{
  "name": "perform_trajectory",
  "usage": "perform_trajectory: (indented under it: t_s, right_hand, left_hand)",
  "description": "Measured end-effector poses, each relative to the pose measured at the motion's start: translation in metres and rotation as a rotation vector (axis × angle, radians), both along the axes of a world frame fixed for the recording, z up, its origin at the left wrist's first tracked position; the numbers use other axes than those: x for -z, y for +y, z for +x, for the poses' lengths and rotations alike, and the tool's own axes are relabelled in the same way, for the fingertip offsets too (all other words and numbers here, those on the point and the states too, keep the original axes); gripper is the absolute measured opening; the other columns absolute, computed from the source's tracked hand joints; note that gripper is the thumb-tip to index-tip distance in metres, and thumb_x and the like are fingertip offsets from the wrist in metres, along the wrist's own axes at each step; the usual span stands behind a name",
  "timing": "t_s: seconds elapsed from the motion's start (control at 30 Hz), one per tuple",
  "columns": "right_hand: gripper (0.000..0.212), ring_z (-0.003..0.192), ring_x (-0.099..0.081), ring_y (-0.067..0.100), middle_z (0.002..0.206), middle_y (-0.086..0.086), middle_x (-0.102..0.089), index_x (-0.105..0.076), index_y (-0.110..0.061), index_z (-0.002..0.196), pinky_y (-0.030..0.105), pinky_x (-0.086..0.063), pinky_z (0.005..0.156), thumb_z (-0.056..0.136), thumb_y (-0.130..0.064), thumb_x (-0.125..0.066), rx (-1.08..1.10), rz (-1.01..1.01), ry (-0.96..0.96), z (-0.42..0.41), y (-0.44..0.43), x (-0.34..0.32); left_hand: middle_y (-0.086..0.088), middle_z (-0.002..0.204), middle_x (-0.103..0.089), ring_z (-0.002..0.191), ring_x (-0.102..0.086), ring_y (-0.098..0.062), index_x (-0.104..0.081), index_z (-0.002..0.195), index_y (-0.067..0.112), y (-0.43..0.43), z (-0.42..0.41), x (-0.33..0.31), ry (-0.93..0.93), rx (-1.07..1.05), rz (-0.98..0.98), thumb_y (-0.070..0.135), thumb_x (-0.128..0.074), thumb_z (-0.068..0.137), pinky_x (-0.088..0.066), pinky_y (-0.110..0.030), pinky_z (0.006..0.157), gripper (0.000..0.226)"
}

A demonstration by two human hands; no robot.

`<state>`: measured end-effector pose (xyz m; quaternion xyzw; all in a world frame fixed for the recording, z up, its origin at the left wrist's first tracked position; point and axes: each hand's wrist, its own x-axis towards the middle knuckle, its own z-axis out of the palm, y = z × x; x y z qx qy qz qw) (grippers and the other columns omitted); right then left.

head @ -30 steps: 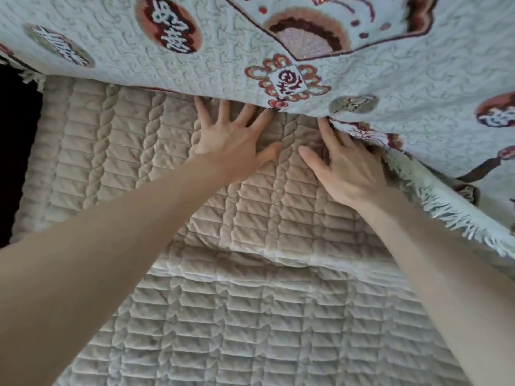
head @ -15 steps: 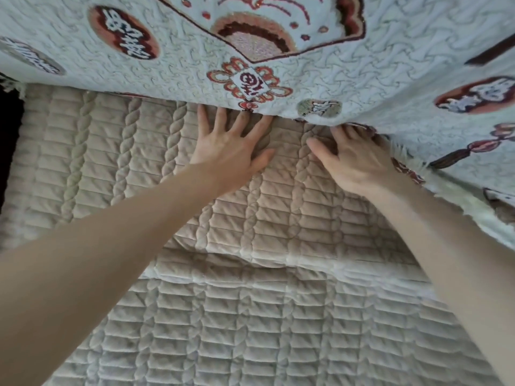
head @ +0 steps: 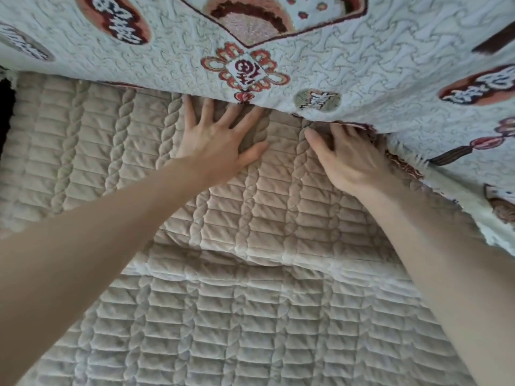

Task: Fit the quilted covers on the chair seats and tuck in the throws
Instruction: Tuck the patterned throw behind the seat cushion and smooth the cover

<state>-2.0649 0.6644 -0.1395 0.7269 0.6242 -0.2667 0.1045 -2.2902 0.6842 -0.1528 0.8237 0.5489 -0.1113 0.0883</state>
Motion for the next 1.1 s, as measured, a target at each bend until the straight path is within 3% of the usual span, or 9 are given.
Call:
perform_trajectory:
  t_s: [0.1,0.17,0.33,0.5,0.7,0.87,0.93,1.0,1.1]
  right_hand:
    - [0.071,0.146,-0.017,0.027,0.159,0.001,-0.022,-0.027,-0.022,0.149,0.061,-0.002,0.116,0.094,-0.067,-0.018,-0.02,0.1,-0.021,-0.015,-0.017,-0.003]
    - [0.078,0.149,-0.005,0.024,0.163,-0.001,-0.011,-0.012,-0.02,0.155,0.057,0.001,0.117,0.093,-0.068,-0.014,-0.086,0.112,-0.025,-0.026,-0.025,-0.003]
    - [0.078,0.15,0.002,0.02,0.163,-0.002,-0.001,-0.002,-0.02,0.156,0.051,0.001,0.12,0.094,-0.066,-0.015,-0.12,0.133,-0.011,-0.035,-0.028,-0.004]
    - [0.075,0.148,0.017,0.024,0.161,-0.009,0.015,0.006,-0.03,0.154,0.057,0.008,0.117,0.091,-0.068,-0.007,-0.323,0.16,0.041,-0.078,-0.067,0.001]
    - [0.072,0.145,0.024,0.032,0.159,-0.015,0.023,0.013,-0.037,0.152,0.068,0.012,0.107,0.09,-0.069,-0.006,-0.244,0.135,-0.042,-0.103,-0.042,0.026]
    - [0.073,0.147,0.017,0.029,0.161,-0.016,0.013,0.005,-0.036,0.153,0.069,0.009,0.108,0.09,-0.068,-0.01,-0.243,0.183,-0.081,-0.11,-0.034,0.022]
    - [0.071,0.149,0.005,0.027,0.162,-0.013,-0.002,-0.009,-0.03,0.155,0.066,0.003,0.111,0.094,-0.064,-0.022,-0.182,0.239,-0.013,-0.11,-0.038,0.018]
    - [0.062,0.141,-0.019,0.025,0.156,-0.003,-0.031,-0.034,-0.02,0.15,0.062,-0.017,0.111,0.097,-0.053,-0.038,-0.111,0.407,0.035,-0.11,-0.041,0.017]
    - [0.039,0.108,-0.036,0.025,0.123,0.006,-0.06,-0.065,-0.013,0.121,0.049,-0.04,0.088,0.09,-0.034,-0.058,-0.051,0.684,0.023,-0.115,-0.046,0.027]
  left_hand:
    - [0.01,0.16,-0.012,0.145,-0.01,-0.037,0.005,0.152,0.04,0.011,-0.004,0.005,0.029,-0.052,-0.071,0.08,-0.003,0.079,0.005,-0.066,0.112,0.084]
    - [0.012,0.16,-0.01,0.145,-0.008,-0.035,0.005,0.152,0.04,0.012,-0.004,0.007,0.016,-0.059,-0.075,0.082,-0.005,0.078,0.006,-0.066,0.112,0.085]
    - [0.0,0.16,-0.022,0.148,-0.011,-0.032,-0.016,0.154,0.028,-0.015,-0.028,0.006,-0.134,-0.018,0.021,0.077,-0.014,0.084,0.003,-0.066,0.113,0.085]
    - [0.0,0.163,-0.001,0.149,0.003,-0.031,-0.006,0.154,0.033,-0.057,-0.087,0.012,-0.122,-0.114,0.014,0.078,-0.015,0.085,0.002,-0.069,0.111,0.083]
    - [0.004,0.161,0.018,0.144,0.023,-0.033,0.014,0.148,0.045,-0.035,-0.102,0.015,-0.042,-0.195,-0.031,0.083,-0.008,0.083,0.014,-0.069,0.106,0.079]
    - [0.003,0.163,0.009,0.146,0.016,-0.034,0.001,0.153,0.039,-0.027,-0.1,0.016,-0.101,-0.189,0.026,0.076,-0.014,0.087,0.012,-0.069,0.106,0.077]
    - [0.002,0.163,-0.003,0.149,0.007,-0.029,-0.009,0.155,0.031,-0.029,-0.104,0.014,-0.2,-0.253,0.056,0.068,-0.023,0.093,0.01,-0.066,0.11,0.074]
    - [0.0,0.161,-0.018,0.149,-0.008,-0.025,-0.021,0.154,0.023,-0.025,-0.11,0.015,-0.299,-0.314,0.119,0.06,-0.032,0.096,0.003,-0.062,0.114,0.069]
    - [-0.006,0.146,-0.044,0.134,-0.035,-0.034,-0.047,0.142,0.018,-0.024,-0.115,0.023,-0.342,-0.312,0.233,0.053,-0.044,0.096,-0.019,-0.06,0.107,0.058]
